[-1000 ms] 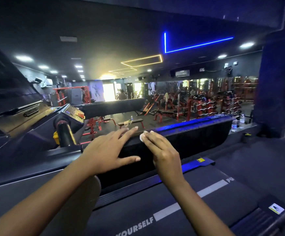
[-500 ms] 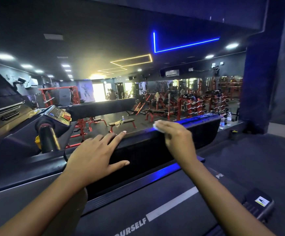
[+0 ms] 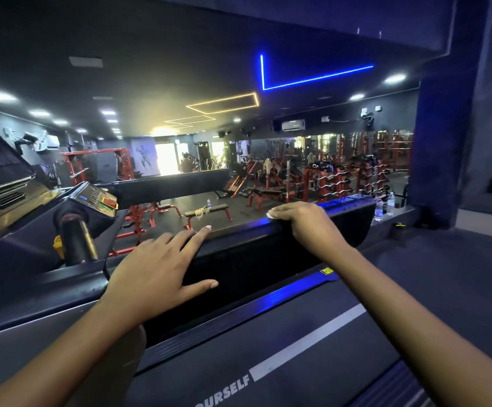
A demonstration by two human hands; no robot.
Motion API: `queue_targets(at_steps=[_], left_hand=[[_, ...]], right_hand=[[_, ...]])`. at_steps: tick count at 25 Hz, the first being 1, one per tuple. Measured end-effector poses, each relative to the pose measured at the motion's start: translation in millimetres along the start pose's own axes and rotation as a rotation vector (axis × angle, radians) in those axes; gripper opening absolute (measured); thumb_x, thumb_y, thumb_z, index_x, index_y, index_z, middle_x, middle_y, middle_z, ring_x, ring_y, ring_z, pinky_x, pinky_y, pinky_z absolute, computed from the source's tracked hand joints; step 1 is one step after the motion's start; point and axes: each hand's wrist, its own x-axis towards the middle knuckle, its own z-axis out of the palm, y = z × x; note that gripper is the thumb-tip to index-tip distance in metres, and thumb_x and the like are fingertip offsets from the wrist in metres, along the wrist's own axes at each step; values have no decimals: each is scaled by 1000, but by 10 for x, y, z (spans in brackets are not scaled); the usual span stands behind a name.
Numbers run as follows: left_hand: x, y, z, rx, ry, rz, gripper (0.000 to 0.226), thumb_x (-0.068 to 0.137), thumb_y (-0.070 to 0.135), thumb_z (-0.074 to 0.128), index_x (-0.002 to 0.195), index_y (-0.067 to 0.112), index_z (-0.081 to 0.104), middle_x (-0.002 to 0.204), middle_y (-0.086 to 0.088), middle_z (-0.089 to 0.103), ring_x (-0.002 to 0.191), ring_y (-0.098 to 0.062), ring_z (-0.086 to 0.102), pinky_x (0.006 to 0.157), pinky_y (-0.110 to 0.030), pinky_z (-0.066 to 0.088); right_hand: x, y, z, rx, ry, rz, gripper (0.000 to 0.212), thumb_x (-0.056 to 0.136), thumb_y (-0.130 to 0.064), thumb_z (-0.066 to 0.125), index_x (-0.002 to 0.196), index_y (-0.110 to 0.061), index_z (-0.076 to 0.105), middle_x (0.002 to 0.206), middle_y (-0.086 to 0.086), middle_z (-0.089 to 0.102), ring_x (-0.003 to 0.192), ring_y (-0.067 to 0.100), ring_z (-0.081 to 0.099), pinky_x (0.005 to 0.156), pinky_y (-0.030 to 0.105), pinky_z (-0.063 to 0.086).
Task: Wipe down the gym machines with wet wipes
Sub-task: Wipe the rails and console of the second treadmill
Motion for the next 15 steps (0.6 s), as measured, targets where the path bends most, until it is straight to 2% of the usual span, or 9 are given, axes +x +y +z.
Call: queue_targets(at_steps=[4,6,7,9,12,15], left_hand=[[7,-11,-36,-8,-91,2,86,85,77,18,135,15,51,109,-1,68,83,-19,69,60,-33,58],[37,-8,-142,-82,-116,-32,93,79,82,7,143,23,40,125,4,61,99,-16,65,73,-32,56],[68,-18,-174,-119,-90,-32,99,72,85,-1,148,29,27,135,9,51,113,-13,58,84,-30,52],[189,-3,-228,-205,-159,-44,110,55,88,-14,150,37,6,145,15,36,128,-8,43,96,-27,43],[594,152,-232,-198,-193,16,117,47,91,-22,149,39,0,151,14,30,133,-8,37,100,-28,40],[945,344,-126,-228,-206,68,109,54,90,-10,150,38,-1,152,11,28,136,-9,34,105,-31,38]], right_hand=[[47,486,-118,-78,-21,167,51,76,15,46,114,-12,67,121,5,64,114,20,58,99,32,43],[35,518,-169,-101,45,255,49,74,14,47,111,-11,69,116,10,66,110,26,60,95,38,46],[15,420,-151,-75,106,244,50,72,15,47,109,-10,70,114,11,67,108,27,60,93,39,48],[-112,7,14,57,248,67,50,67,13,47,104,-9,71,110,8,68,104,25,62,93,35,49],[-343,-433,348,90,378,-179,39,78,-9,43,105,-12,71,109,3,69,104,21,63,86,25,51],[-347,11,397,43,472,-101,43,78,-9,40,109,-10,69,111,2,68,108,21,61,91,21,42]])
